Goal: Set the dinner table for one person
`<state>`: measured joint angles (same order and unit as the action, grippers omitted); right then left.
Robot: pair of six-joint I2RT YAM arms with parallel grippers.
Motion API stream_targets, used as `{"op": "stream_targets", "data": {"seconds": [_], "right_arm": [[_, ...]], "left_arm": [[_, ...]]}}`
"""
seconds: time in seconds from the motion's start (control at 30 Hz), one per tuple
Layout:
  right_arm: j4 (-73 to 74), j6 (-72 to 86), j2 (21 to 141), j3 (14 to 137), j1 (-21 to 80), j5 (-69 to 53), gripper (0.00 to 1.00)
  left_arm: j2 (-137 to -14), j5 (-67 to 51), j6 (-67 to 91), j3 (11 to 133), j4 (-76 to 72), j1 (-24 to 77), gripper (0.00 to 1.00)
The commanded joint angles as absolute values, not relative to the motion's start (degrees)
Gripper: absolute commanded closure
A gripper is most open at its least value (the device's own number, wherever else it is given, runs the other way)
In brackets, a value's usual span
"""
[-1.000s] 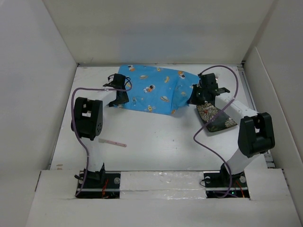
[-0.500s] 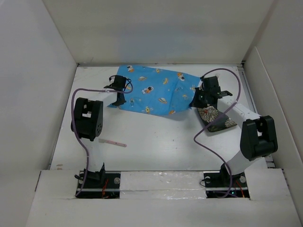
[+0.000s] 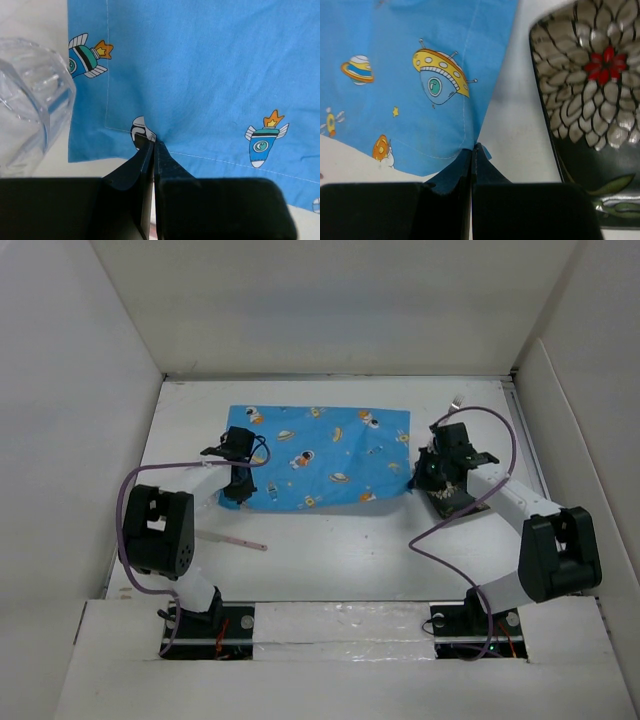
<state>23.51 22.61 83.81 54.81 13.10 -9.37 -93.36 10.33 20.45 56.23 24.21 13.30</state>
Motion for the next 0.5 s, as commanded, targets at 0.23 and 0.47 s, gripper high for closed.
{"op": "stream_targets", "data": {"seconds": [0.23, 0.47], "right_arm": [[29.27, 22.24, 80.25, 50.01, 12.57, -3.43, 1.0], [32.17, 20.92, 81.74, 52.38, 12.57, -2.37, 0.63]], "left_arm": [[-87.72, 3.17, 19.6, 56.25, 27.86, 13.18, 1.0], [-85.08, -2.17, 17.58, 57.57, 29.7, 13.18, 0.75]]}}
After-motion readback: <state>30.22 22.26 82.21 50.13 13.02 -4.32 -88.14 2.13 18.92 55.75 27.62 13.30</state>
